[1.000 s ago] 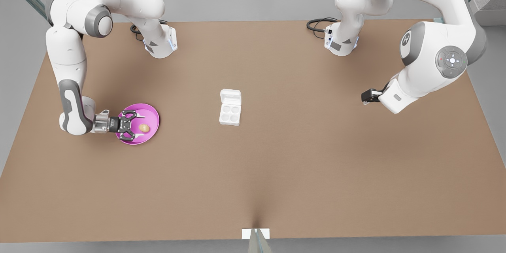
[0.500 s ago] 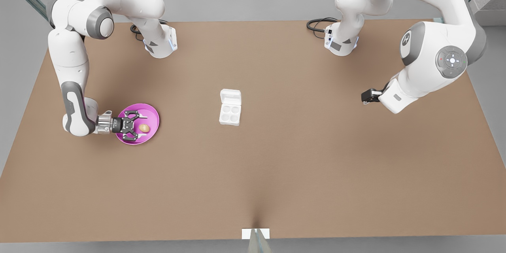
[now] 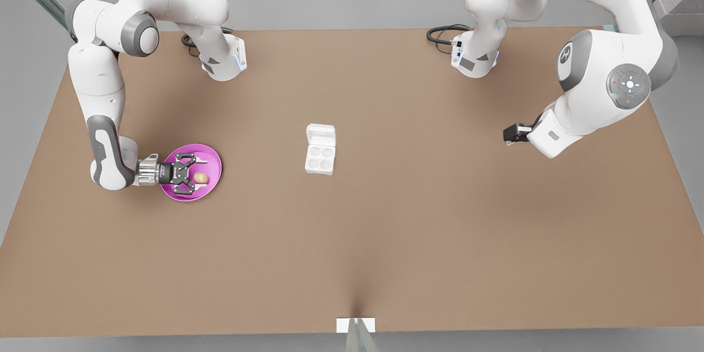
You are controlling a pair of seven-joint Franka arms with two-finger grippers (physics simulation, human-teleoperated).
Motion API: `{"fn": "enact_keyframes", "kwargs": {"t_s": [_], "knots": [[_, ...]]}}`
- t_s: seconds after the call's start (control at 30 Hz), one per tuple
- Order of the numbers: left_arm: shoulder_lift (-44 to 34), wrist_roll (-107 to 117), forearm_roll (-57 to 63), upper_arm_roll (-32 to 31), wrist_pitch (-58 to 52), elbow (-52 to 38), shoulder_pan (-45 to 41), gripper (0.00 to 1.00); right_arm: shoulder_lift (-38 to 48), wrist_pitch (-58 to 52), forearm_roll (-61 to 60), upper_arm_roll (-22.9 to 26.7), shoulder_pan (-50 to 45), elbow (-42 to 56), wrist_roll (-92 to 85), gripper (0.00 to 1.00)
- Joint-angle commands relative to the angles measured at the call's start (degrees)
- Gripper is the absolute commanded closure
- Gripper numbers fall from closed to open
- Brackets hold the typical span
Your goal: Pack egg into the box and close the box lid
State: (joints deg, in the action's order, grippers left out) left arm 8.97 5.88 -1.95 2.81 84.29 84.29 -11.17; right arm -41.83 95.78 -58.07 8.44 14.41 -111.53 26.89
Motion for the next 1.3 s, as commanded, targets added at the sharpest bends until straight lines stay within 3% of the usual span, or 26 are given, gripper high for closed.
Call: {"fn": "enact_keyframes", "kwargs": {"t_s": [0.0,0.23,0.33,0.4,0.7,0.77,1.27], "knots": [[0.00,0.00,-0.07,0.00,0.00,0.00,0.00,0.00,-0.09,0.02,-0.03,0.00,0.00,0.00,0.00,0.03],[0.00,0.00,0.02,0.09,-0.18,0.00,0.00,0.00,-0.53,0.02,0.06,0.00,0.00,0.09,-0.18,0.03],[-0.09,0.00,0.02,0.09,-0.53,0.00,0.00,0.00,-0.35,-0.24,0.06,0.00,-0.09,0.00,-0.18,0.21],[0.00,0.00,0.02,0.09,-0.53,0.00,0.00,0.00,-0.35,-0.24,0.06,0.00,-0.09,-0.09,-0.18,0.24],[0.00,-0.08,0.02,0.62,-0.62,0.00,0.00,0.00,0.00,1.51,0.32,0.44,-0.79,-0.18,-1.32,0.23],[-0.09,-0.08,0.02,0.70,-0.62,0.00,0.00,0.00,0.17,1.51,0.50,0.44,-0.79,-0.26,-1.32,0.31],[0.00,-0.08,0.02,0.70,-0.79,0.00,0.00,0.00,0.00,1.86,0.59,0.53,-0.88,-0.35,-1.32,0.34]]}}
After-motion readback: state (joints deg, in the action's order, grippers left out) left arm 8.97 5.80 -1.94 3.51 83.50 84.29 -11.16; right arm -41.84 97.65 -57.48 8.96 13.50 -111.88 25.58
